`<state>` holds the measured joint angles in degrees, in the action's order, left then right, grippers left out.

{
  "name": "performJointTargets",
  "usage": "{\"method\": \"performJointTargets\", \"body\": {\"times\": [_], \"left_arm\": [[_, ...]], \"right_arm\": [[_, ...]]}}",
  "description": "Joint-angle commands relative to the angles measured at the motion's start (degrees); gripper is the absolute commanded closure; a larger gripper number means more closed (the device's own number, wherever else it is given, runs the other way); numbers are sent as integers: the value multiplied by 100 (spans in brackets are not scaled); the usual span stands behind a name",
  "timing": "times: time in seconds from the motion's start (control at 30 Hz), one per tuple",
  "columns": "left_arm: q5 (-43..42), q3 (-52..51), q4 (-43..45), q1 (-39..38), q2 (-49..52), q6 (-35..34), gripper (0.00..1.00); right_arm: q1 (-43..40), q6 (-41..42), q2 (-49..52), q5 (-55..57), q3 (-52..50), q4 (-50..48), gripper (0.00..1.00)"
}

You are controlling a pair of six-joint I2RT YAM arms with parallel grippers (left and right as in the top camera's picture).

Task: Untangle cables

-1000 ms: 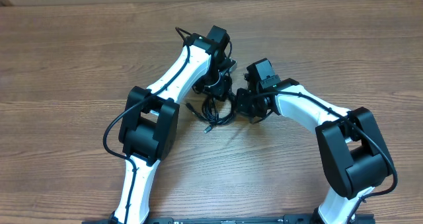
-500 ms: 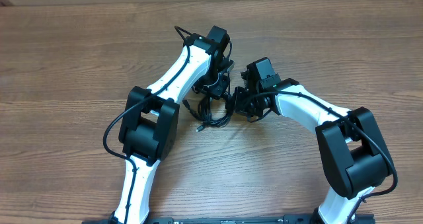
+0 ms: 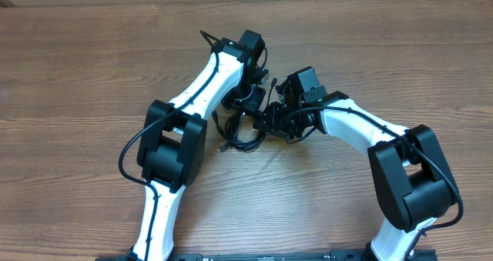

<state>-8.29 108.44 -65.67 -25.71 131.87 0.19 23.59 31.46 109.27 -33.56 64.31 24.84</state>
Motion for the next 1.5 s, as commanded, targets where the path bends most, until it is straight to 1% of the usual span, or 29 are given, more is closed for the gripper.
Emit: {"method": "performJointTargets", "body": {"times": [0.0,0.03,0.07,0.13,0.17,0.27,0.3,0.43,0.53,0.63,0.67,0.7,0.73,0.87,0.97,1.1,1.23,1.33,1.47], "left_arm": [[-22,105,-42,76,-52,-55,67],[-24,105,-39,79,-52,-55,70],[-24,105,-35,83,-52,-57,75],[-22,105,-24,85,-52,-57,82],[-22,105,-13,85,-52,-57,83],[-22,105,-2,85,-50,-57,94],[-22,105,-2,85,-52,-57,96],[-7,105,-4,87,-50,-57,96],[-7,92,13,96,-50,-59,96],[-4,48,83,96,-50,-74,96],[50,46,87,96,-50,-229,96],[181,46,92,98,-50,-468,96],[306,46,94,98,-50,-645,96],[448,46,79,103,-48,-962,96],[483,46,48,120,-48,-1279,96],[883,46,-48,179,-48,-1814,96],[918,46,-57,234,-48,-1847,96],[914,46,-52,254,-42,-1869,96],[914,46,-11,254,-42,-1867,96]], "right_arm": [[-114,-57,-68,-260,323,199,60],[-146,-70,-103,-260,393,297,60],[-190,-70,-168,-262,522,468,62],[-190,-70,-245,-262,671,658,62],[-160,-70,-251,-267,682,660,62],[90,-68,-254,-164,645,638,63],[151,-66,-254,-50,645,645,65],[501,24,-254,632,614,660,73],[868,31,-251,1213,614,667,74],[1051,549,-251,1709,614,815,73],[1099,826,-251,1930,614,903,73],[1121,931,-251,2037,612,916,73],[1134,927,-251,2090,614,874,73],[1150,929,-251,1937,612,859,74],[1263,1239,-251,1895,525,935,76],[1432,1849,-251,2072,282,929,77],[1585,2194,-251,2046,101,688,77],[1729,2732,-251,2052,-15,629,78],[1956,3165,-251,2354,-61,494,77]]}}
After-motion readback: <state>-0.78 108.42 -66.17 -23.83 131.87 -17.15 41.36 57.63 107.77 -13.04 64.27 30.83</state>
